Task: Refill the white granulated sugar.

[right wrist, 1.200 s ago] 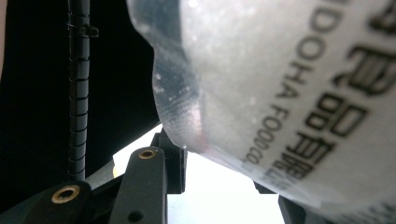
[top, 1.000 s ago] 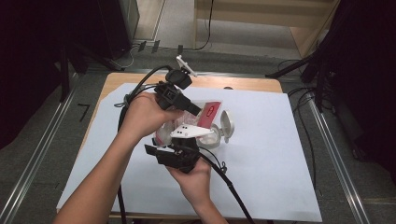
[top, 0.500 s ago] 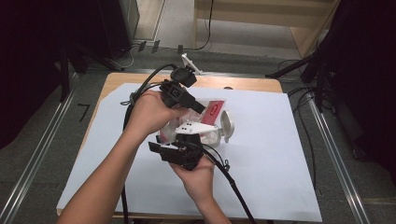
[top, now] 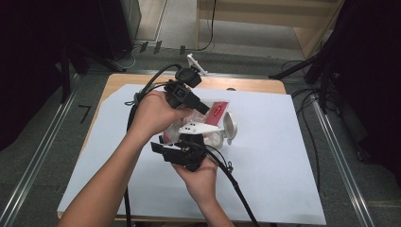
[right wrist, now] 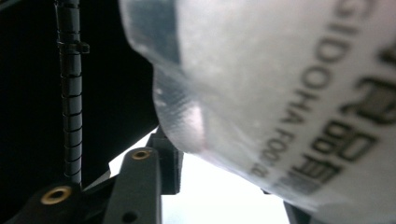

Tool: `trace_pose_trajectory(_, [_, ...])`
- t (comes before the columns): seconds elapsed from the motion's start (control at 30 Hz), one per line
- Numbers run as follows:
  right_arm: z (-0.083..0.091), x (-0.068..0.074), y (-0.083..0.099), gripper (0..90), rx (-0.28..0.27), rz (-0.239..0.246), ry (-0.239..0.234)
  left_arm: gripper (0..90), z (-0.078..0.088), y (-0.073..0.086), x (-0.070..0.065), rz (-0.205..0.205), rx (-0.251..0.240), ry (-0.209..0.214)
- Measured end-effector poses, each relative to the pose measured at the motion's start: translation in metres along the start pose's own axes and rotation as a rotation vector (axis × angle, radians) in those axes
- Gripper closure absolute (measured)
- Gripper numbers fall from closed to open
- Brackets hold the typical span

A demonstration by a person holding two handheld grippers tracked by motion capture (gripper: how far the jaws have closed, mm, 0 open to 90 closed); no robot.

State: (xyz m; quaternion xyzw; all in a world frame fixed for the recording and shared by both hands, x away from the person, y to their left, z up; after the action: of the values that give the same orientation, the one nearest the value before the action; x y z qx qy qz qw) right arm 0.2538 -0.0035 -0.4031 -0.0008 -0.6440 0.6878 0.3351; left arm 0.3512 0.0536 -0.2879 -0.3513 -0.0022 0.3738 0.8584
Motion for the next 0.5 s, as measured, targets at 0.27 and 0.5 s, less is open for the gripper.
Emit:
trace_pose_trajectory(0.27, [-0.0015, -0.0002, -0.0003, 57.6, -0.010, -0.009, -0.006, 86.3, 0.0000, -0.0009, 0.0012, -0.001, 0.005, -0.003])
trace_pose_trajectory(0.5, [-0.0036, -0.0003, -0.0024, 58.7, -0.007, -0.003, -0.003, 86.4, 0.0027, -0.0010, 0.0013, -0.005, -0.002, -0.014])
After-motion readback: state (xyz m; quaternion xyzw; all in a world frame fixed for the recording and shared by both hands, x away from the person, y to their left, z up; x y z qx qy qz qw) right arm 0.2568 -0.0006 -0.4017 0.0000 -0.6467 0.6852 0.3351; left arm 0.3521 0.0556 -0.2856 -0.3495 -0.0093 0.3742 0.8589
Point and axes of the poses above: each handheld gripper's, and its own axes: z roughly backward along the jaws, y roughly out of its underside, x roughly to its left, the point moved 1 cm from there along -z, roughly forward along the jaws, and after that the axes turned 9 degrees about -x, right-handed, at the moved point
